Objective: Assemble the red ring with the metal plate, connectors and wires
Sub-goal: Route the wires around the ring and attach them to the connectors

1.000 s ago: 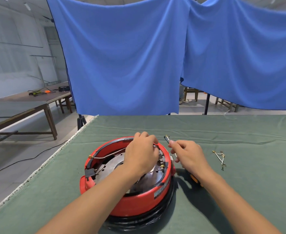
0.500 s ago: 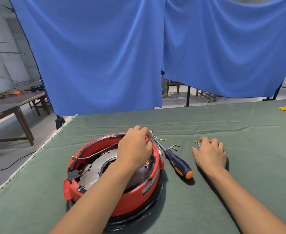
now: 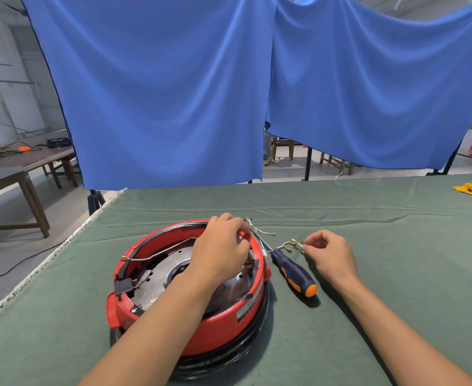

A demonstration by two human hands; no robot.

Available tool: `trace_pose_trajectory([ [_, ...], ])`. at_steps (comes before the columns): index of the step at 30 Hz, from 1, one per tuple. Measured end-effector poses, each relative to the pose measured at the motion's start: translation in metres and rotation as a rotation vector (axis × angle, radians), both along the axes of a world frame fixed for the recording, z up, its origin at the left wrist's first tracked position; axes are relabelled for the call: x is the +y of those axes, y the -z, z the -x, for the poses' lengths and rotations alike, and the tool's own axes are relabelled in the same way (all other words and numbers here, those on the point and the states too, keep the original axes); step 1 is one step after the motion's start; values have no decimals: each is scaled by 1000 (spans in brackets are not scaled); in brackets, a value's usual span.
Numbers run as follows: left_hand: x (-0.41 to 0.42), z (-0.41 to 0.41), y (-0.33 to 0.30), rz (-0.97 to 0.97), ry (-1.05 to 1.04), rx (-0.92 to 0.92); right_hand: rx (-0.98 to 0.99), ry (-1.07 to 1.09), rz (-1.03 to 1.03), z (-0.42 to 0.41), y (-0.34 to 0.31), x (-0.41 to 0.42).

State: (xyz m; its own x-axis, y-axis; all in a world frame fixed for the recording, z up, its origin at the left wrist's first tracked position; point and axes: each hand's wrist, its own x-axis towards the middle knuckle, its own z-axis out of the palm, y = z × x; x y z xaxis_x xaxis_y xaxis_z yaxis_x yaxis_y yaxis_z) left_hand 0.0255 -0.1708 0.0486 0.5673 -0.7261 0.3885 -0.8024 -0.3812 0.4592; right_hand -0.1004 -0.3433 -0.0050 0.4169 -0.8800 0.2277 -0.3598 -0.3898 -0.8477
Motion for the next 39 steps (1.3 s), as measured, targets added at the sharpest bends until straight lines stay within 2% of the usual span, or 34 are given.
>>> trace_pose_trajectory([
  [4,1,2,-1,9,6,11,-234,-84,-202,0,-3,1],
  [8,2,2,-1,19,3,28,-365,-104,-304,1,-6,1],
  [18,3,2,-1,23,7,52,-360,-105,-282,-1,-6,0],
  [23,3,3,-1,69,10,108,-477,-158,-306,-7,-24,13],
  [26,3,1,-3,163,-77,147,-532,-229,-318,-15,-37,27],
  [29,5,1,-7,298,-127,274,-564,-295,-317,-22,-46,44],
  [35,7,11,-21,488,41,765,-545,-394,-270,-33,-52,65],
  [39,9,13,-24,551,121,881,-513,-416,-234,-34,-51,68],
])
